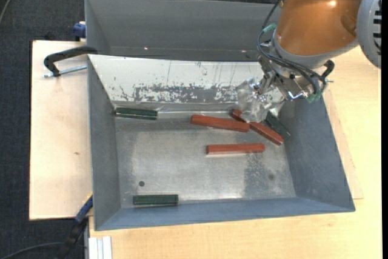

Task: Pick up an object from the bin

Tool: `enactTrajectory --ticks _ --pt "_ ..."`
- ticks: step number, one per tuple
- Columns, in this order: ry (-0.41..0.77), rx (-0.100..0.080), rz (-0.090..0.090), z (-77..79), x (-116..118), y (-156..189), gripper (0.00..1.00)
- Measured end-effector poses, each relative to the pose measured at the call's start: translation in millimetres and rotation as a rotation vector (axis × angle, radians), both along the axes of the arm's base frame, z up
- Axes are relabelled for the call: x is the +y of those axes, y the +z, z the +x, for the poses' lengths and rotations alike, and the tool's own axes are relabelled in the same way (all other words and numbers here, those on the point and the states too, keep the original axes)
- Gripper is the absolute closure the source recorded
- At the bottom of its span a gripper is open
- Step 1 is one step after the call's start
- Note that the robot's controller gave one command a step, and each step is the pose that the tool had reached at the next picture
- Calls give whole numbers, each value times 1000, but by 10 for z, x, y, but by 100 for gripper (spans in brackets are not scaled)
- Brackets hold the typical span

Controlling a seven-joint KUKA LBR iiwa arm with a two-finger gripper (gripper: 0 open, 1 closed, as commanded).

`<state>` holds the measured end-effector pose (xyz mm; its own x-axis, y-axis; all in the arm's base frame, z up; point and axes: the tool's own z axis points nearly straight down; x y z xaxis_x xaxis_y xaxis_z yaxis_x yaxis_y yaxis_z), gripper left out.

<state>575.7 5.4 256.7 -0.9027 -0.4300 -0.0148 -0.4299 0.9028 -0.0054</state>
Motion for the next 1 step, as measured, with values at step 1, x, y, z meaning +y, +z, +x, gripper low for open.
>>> enactTrajectory --ticks 1 --pt "-2 8 1 -15 -4 -34 0"
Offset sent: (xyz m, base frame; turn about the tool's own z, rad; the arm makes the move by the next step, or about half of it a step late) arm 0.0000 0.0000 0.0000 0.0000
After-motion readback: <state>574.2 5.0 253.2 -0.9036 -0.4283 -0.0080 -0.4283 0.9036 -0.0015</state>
